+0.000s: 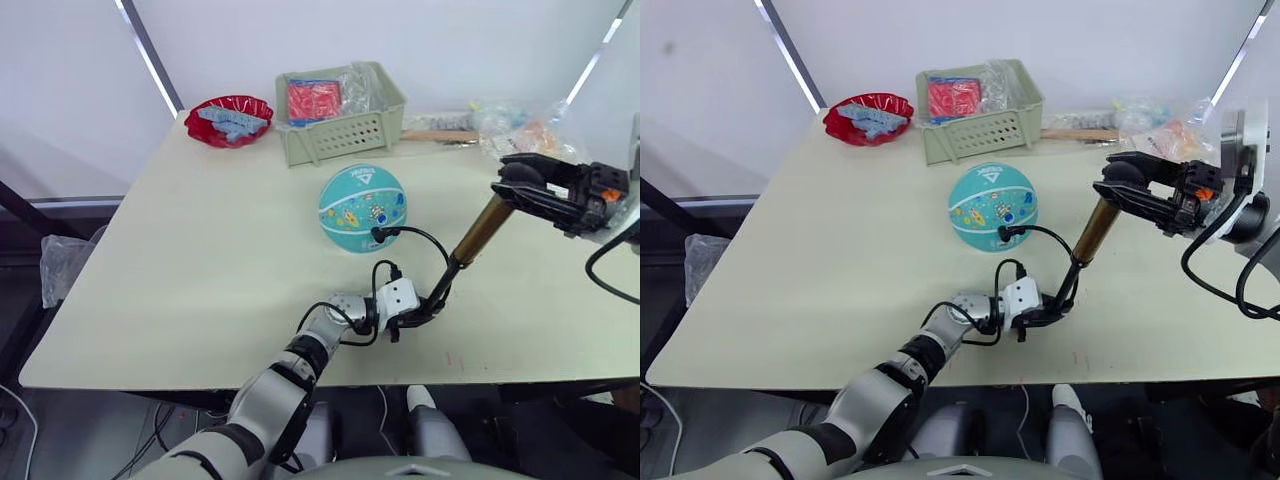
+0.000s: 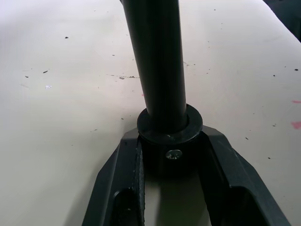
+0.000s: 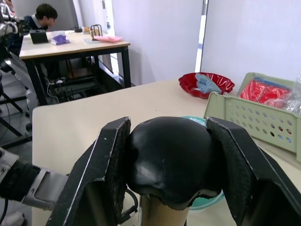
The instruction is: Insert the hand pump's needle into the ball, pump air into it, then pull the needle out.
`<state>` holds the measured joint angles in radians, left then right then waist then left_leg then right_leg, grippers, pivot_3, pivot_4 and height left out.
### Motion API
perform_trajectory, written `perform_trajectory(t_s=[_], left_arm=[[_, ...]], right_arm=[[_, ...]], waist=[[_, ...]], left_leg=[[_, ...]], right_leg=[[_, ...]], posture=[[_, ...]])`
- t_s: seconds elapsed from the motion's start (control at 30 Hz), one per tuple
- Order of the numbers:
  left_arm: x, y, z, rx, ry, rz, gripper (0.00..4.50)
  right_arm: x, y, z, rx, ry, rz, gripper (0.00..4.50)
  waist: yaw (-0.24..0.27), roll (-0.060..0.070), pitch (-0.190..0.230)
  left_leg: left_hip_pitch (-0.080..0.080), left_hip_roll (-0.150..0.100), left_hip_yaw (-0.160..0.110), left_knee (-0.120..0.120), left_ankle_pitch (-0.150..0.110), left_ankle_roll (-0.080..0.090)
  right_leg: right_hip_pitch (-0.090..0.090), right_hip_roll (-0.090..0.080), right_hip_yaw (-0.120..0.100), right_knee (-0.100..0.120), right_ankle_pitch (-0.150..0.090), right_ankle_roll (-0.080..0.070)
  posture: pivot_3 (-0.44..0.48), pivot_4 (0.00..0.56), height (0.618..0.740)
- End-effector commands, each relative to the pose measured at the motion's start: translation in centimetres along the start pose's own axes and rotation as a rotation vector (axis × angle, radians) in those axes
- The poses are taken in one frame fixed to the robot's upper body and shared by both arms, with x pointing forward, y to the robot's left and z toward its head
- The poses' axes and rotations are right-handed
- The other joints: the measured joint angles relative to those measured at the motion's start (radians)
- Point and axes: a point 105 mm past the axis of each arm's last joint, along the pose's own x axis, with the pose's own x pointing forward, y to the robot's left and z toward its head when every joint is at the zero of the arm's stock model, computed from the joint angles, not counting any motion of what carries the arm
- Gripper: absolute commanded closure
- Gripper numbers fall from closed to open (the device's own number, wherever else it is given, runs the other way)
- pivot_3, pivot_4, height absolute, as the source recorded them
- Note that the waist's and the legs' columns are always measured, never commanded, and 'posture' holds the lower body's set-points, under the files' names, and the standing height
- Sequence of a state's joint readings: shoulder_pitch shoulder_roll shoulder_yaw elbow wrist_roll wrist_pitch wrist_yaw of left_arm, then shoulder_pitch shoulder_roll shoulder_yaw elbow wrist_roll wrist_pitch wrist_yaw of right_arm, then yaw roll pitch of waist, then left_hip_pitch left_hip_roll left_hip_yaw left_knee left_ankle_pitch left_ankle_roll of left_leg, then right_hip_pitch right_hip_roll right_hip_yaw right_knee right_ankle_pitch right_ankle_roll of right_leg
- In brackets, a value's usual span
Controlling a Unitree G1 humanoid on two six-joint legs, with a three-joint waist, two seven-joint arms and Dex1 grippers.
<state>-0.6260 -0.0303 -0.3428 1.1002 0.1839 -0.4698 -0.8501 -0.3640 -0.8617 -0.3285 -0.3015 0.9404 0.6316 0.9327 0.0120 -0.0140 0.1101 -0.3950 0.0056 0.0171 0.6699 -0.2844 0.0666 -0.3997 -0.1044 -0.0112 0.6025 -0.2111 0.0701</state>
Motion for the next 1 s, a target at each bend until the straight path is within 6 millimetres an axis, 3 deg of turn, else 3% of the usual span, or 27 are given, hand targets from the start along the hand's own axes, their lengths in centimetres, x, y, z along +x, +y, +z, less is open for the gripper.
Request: perform_trajectory(t_s=[0.03, 0.33, 0.73, 0.83, 1.0], left_arm=[[-1.1, -4.3, -5.7, -0.114, 0.192, -0.126, 3.38], [-1.1, -4.4, -5.8, -0.114, 0.192, -0.127, 3.38], [-1.0, -4.4, -5.7, -0.115, 0.188, -0.127, 3.38], [-0.9, -4.5, -5.7, -0.116, 0.188, -0.126, 3.38], [-1.0, -4.5, -5.8, -0.116, 0.191, -0.126, 3.38]], right_arm=[[-0.3, -0.9, -3.2, 0.013, 0.114, -0.093, 2.43], [-0.6, 0.7, -10.8, 0.148, 0.276, -0.104, 2.43], [-0.8, 2.6, -16.0, 0.233, 0.423, -0.089, 2.43], [-0.8, 2.9, -16.4, 0.228, 0.433, -0.081, 2.43], [0.1, 2.2, -13.3, 0.212, 0.260, -0.088, 2.43]], waist=[[-0.002, -0.003, -0.003], [-0.004, -0.013, -0.018], [0.000, -0.009, -0.018], [0.000, -0.009, -0.019], [0.001, -0.008, -0.018]], left_leg=[[0.001, 0.000, 0.000, 0.000, 0.000, 0.000], [0.003, 0.002, -0.003, -0.004, 0.000, 0.000], [0.003, 0.002, -0.005, -0.005, 0.000, 0.000], [0.003, 0.002, -0.005, -0.006, 0.000, -0.001], [0.003, 0.002, -0.006, -0.006, 0.000, -0.001]], right_leg=[[0.001, 0.000, 0.000, 0.000, 0.000, 0.000], [0.002, 0.000, 0.001, 0.000, -0.002, -0.003], [0.003, 0.000, 0.000, -0.002, -0.002, -0.004], [0.003, 0.000, 0.000, -0.003, -0.002, -0.004], [0.003, 0.000, -0.002, -0.004, -0.002, -0.004]], posture=[[0.000, 0.150, 0.738], [0.000, 0.150, 0.738], [0.000, 0.150, 0.738], [0.000, 0.150, 0.738], [0.000, 0.150, 0.738]])
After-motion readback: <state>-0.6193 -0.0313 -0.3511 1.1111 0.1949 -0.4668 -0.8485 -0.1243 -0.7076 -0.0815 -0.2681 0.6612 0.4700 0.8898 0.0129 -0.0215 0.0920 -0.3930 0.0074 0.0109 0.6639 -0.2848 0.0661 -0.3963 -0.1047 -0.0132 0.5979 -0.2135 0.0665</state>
